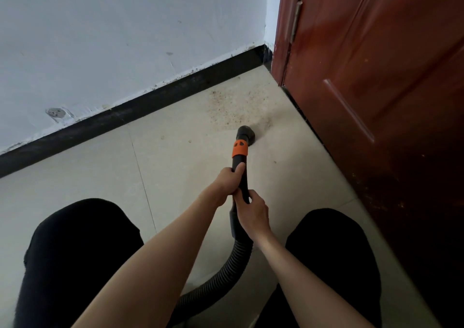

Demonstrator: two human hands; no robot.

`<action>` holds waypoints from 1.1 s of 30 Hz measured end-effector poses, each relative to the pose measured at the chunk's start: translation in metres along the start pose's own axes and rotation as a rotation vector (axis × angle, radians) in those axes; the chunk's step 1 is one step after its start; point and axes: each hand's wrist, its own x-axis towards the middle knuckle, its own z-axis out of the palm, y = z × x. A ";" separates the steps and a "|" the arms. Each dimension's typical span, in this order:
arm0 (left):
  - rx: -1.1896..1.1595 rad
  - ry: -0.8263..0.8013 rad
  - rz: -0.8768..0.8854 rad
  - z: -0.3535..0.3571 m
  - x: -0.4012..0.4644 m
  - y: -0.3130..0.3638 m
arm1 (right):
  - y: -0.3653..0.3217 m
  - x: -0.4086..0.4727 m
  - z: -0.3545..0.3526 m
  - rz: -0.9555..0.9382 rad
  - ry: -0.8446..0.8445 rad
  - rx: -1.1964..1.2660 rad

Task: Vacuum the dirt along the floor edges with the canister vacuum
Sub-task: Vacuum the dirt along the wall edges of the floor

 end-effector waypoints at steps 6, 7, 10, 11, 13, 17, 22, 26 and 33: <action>-0.080 0.016 0.006 -0.031 0.014 -0.003 | -0.014 0.017 0.022 -0.003 -0.057 -0.086; -0.088 0.030 0.006 -0.038 0.016 -0.006 | -0.015 0.020 0.027 -0.002 -0.073 -0.100; -0.116 0.045 -0.001 -0.060 0.024 -0.015 | -0.021 0.028 0.044 -0.002 -0.137 -0.122; -0.135 0.043 -0.005 -0.069 0.027 -0.016 | -0.024 0.031 0.051 0.000 -0.147 -0.133; -0.182 0.031 -0.011 -0.086 0.034 -0.016 | -0.032 0.037 0.063 0.005 -0.158 -0.166; -0.221 -0.005 -0.019 -0.112 0.051 -0.015 | -0.048 0.049 0.084 0.024 -0.152 -0.183; -0.246 -0.037 -0.049 -0.129 0.062 -0.011 | -0.062 0.054 0.101 0.057 -0.119 -0.207; -0.218 -0.078 -0.071 -0.138 0.066 -0.002 | -0.073 0.056 0.103 0.071 -0.115 -0.216; -0.189 -0.017 -0.059 -0.145 0.089 0.011 | -0.060 0.063 0.115 0.126 -0.114 -0.033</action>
